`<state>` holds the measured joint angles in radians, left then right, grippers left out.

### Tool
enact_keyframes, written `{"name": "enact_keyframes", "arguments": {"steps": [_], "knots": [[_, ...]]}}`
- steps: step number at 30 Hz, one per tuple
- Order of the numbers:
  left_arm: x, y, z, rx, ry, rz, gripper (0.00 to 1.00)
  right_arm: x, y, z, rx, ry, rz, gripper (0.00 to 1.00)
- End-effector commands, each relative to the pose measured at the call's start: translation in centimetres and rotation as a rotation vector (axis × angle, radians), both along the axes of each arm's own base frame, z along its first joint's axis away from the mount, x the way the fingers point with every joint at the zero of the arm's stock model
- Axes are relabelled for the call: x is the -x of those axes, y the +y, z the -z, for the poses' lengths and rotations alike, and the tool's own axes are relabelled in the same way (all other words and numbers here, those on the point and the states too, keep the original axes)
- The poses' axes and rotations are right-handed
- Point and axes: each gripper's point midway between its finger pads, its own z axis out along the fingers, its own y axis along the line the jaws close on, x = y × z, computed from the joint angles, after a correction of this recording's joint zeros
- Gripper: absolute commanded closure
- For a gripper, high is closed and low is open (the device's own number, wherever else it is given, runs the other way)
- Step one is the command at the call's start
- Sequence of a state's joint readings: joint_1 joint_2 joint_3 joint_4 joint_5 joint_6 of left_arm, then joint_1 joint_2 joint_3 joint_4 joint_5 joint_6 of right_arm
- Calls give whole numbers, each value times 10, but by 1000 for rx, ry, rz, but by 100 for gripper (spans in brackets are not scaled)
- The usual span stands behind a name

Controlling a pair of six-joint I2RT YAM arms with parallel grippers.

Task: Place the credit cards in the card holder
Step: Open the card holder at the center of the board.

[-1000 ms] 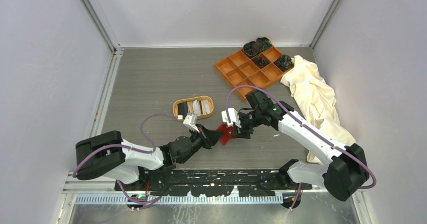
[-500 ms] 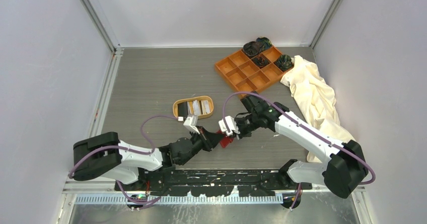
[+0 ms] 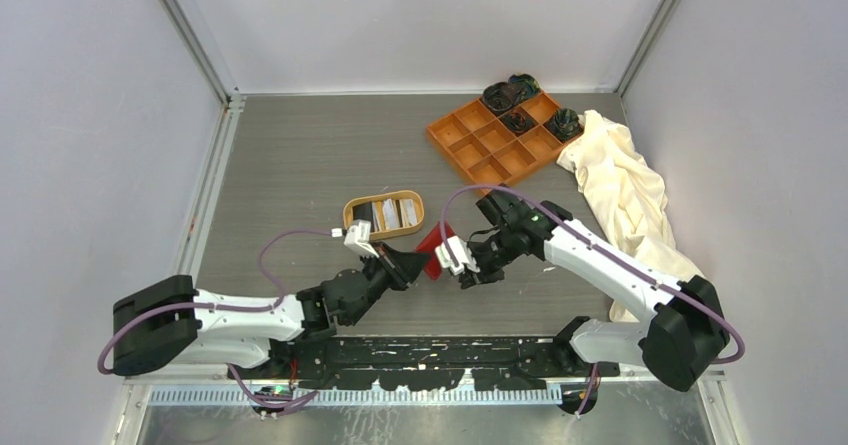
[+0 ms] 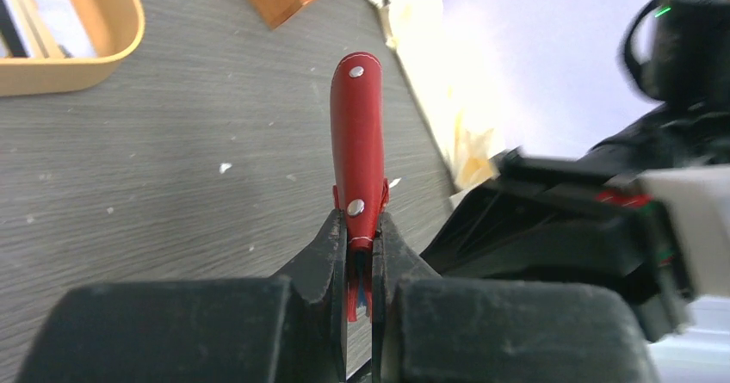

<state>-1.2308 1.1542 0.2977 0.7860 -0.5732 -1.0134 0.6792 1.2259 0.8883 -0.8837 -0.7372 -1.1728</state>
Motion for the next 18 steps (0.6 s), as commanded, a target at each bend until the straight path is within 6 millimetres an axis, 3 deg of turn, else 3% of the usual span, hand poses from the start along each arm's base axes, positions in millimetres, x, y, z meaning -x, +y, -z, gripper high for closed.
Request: {"name": "enact_keyframes", "arguments": {"steps": [1, 5, 10, 18], "knots": [[-1, -3, 0, -68, 20, 9, 100, -17, 10, -41, -134, -38, 73, 76], [1, -11, 0, -87, 50, 33, 100, -33, 6, -50, -171, -76, 168, 69], [3, -24, -4, -72, 91, 58, 100, -50, 7, -31, -126, -119, 230, 56], [5, -39, -9, -35, 114, 92, 100, -71, 13, -23, -93, -157, 358, 43]]}}
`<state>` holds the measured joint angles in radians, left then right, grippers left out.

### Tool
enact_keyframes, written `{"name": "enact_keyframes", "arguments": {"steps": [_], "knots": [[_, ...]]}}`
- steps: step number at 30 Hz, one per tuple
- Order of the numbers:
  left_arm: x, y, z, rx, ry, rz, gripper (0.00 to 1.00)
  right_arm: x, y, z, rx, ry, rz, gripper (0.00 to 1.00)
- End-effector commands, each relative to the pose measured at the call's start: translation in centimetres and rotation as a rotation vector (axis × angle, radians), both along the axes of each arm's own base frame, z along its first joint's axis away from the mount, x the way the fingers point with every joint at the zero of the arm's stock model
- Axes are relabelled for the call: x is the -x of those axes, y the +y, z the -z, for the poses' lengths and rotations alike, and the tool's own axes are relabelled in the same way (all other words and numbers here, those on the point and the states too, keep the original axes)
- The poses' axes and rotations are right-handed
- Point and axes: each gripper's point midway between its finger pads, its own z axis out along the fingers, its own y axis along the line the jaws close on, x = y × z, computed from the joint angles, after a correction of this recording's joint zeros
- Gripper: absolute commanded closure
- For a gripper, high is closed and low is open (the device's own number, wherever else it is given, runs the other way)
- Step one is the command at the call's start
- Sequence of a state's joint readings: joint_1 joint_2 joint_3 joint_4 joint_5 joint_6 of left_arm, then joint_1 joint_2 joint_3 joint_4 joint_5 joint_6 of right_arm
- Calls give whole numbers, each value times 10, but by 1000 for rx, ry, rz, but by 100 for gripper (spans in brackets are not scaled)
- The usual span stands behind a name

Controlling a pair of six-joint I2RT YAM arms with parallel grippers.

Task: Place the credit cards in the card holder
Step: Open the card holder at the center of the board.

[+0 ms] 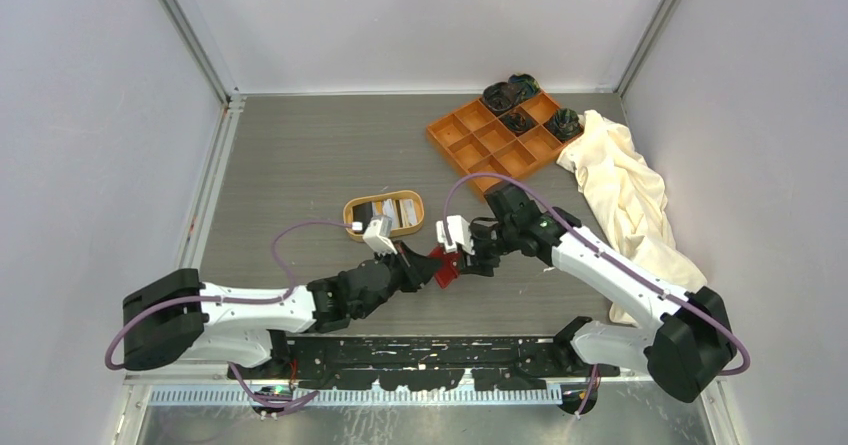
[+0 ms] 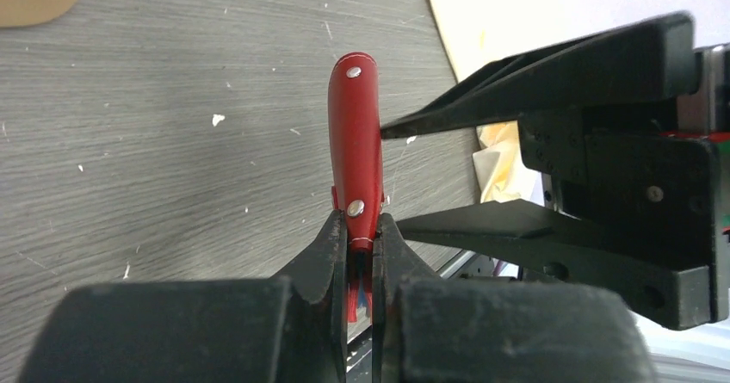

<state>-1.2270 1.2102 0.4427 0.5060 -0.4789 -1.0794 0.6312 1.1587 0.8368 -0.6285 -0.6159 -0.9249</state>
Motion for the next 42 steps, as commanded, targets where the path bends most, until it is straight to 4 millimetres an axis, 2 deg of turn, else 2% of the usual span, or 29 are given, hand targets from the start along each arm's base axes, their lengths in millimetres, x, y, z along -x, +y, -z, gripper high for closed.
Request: {"name": "enact_keyframes", "arguments": {"steps": [1, 5, 12, 16, 20, 21, 23, 25, 31, 35, 36, 39, 42], "knots": [[-3, -15, -29, 94, -3, 8, 100, -18, 11, -11, -39, -44, 67, 42], [-5, -18, -33, 110, -10, 5, 100, -4, 17, -8, -51, -2, 9, 41], [-9, -15, -46, 152, -24, -28, 100, 21, 25, 4, -12, 40, -122, 56], [-10, -9, -49, 176, -19, -49, 100, 18, 24, 7, 15, 28, -113, 68], [-11, -4, -49, 189, -16, -64, 100, 18, 26, 4, 7, 38, -105, 86], [-12, -3, -48, 189, -14, -67, 100, 21, 25, 4, 7, 44, -116, 92], [-14, 1, -43, 188, -4, -78, 100, 31, 25, 0, -9, 54, -178, 98], [-17, 6, -39, 199, 9, -94, 100, 41, 24, -3, -20, 67, -228, 99], [-27, 22, -31, 217, 25, -135, 100, 48, 19, -1, 0, 73, -270, 99], [-32, 36, -21, 203, 28, -158, 100, 38, 7, -1, 62, 29, -248, 99], [-31, 38, -16, 193, 34, -152, 99, 34, 3, -1, 76, 20, -235, 99], [-26, 41, 4, 151, 63, -138, 73, 26, -9, -1, 80, 13, -199, 99], [-20, 46, 29, 89, 88, -118, 57, 21, -17, 5, 99, 19, -186, 99]]}}
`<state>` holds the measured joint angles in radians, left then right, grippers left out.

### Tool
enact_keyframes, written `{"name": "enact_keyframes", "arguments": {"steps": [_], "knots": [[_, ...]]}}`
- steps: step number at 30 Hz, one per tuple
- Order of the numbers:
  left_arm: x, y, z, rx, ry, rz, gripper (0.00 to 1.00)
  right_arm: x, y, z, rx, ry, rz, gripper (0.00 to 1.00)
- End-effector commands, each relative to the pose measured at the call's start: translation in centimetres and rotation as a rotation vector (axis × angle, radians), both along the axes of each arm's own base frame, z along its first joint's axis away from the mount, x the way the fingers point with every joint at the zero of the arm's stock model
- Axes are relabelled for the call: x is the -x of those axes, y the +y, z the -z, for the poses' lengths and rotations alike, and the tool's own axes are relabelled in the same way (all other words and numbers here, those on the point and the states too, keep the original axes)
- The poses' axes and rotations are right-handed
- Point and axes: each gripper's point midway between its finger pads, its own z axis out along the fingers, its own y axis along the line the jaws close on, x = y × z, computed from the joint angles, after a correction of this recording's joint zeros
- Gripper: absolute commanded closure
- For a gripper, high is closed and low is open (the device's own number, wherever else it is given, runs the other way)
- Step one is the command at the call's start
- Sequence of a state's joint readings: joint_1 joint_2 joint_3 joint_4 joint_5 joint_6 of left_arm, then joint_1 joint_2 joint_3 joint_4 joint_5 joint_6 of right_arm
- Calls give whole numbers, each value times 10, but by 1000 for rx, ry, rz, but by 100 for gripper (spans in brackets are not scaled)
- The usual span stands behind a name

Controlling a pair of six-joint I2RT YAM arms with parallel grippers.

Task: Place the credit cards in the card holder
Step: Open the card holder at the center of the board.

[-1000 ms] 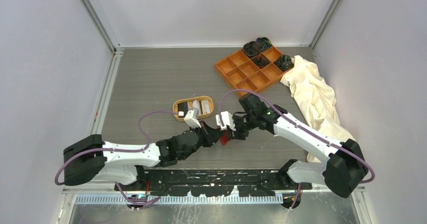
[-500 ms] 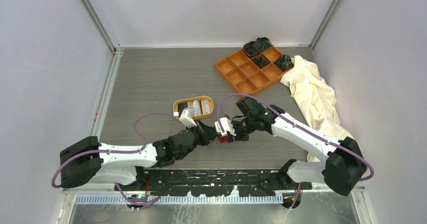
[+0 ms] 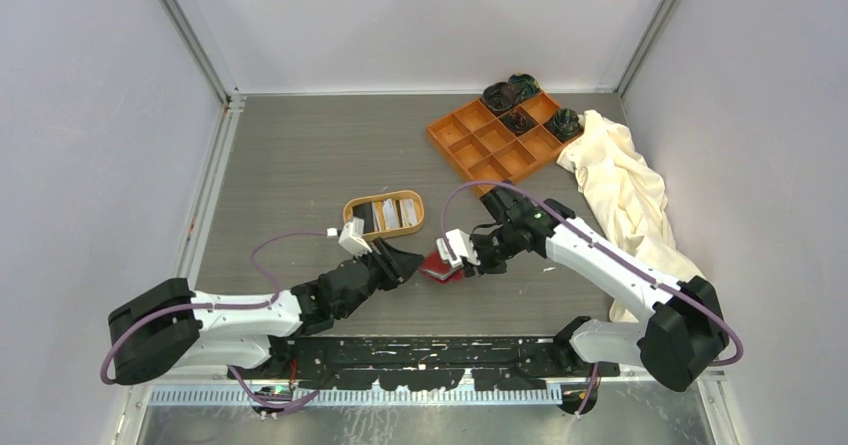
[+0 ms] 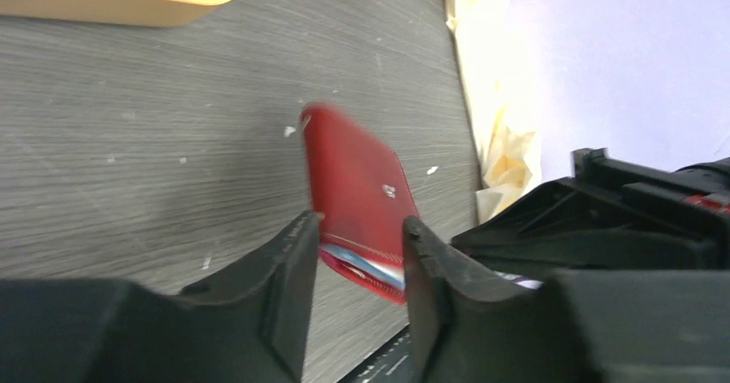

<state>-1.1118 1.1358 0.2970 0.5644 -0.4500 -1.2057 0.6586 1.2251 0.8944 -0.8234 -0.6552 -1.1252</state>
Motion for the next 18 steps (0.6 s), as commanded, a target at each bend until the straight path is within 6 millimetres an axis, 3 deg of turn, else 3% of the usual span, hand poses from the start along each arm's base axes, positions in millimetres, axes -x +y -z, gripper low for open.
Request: {"name": "enact_keyframes", "arguments": {"steps": [1, 7, 12, 16, 18], "knots": [[2, 7, 15, -18, 0, 5, 53, -7, -14, -2, 31, -22, 2, 99], [12, 25, 40, -261, -65, 94, 34, -15, -29, 30, 161, -18, -12, 99], [30, 18, 10, -276, -298, 279, 29, -17, -33, 29, 159, -28, -18, 98], [56, -3, -22, -244, -614, 453, 27, -11, -39, 27, 131, -2, -50, 98], [70, -12, -28, -324, -801, 494, 26, -9, -37, 23, 111, 7, -58, 97]]}}
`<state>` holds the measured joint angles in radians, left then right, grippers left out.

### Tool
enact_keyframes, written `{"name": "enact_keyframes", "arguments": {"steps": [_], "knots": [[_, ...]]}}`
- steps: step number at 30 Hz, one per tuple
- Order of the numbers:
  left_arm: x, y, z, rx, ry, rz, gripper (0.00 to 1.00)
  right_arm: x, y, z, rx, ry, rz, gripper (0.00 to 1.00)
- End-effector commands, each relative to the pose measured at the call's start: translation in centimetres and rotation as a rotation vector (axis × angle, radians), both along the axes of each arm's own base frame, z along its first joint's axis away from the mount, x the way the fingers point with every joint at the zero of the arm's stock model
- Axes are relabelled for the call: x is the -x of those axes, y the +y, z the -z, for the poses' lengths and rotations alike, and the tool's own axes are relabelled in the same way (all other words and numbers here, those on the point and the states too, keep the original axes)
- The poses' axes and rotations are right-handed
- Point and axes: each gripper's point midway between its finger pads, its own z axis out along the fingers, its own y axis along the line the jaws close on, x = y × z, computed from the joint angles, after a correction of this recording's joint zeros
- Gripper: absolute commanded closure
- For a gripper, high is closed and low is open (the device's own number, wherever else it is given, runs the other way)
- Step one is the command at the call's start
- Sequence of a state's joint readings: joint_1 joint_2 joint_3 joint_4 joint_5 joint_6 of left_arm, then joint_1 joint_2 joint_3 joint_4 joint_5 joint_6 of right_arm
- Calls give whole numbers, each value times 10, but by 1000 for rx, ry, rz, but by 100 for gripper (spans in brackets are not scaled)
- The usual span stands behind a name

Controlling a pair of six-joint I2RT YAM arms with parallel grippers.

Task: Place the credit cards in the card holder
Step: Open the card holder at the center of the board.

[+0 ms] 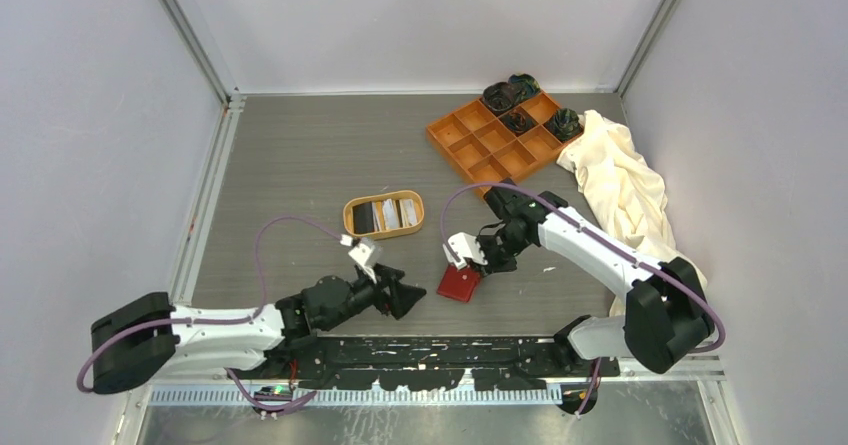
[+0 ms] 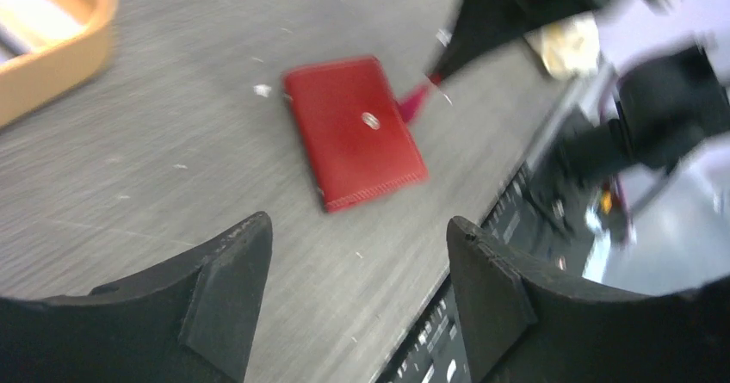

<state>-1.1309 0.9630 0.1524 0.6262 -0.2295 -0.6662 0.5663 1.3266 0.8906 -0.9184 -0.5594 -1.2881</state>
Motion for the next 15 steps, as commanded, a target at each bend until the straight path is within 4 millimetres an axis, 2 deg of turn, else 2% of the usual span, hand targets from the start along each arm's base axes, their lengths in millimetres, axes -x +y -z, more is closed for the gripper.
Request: {"name": "enact_keyframes", "arguments": {"steps": [1, 4, 6, 8, 15], "knots": [[35, -31, -42, -54, -503, 240, 25, 6, 3, -14, -65, 4, -50, 97], [46, -50, -33, -187, -704, 335, 22, 6, 3, -14, -73, 4, -47, 97], [46, -62, -16, -282, -794, 367, 21, 7, 3, -15, -84, 10, -50, 95], [40, -70, -11, -304, -855, 341, 20, 9, 3, -18, -98, 12, -54, 93], [26, -111, 7, -329, -856, 242, 12, 12, 3, -21, -111, 13, -64, 92]]}}
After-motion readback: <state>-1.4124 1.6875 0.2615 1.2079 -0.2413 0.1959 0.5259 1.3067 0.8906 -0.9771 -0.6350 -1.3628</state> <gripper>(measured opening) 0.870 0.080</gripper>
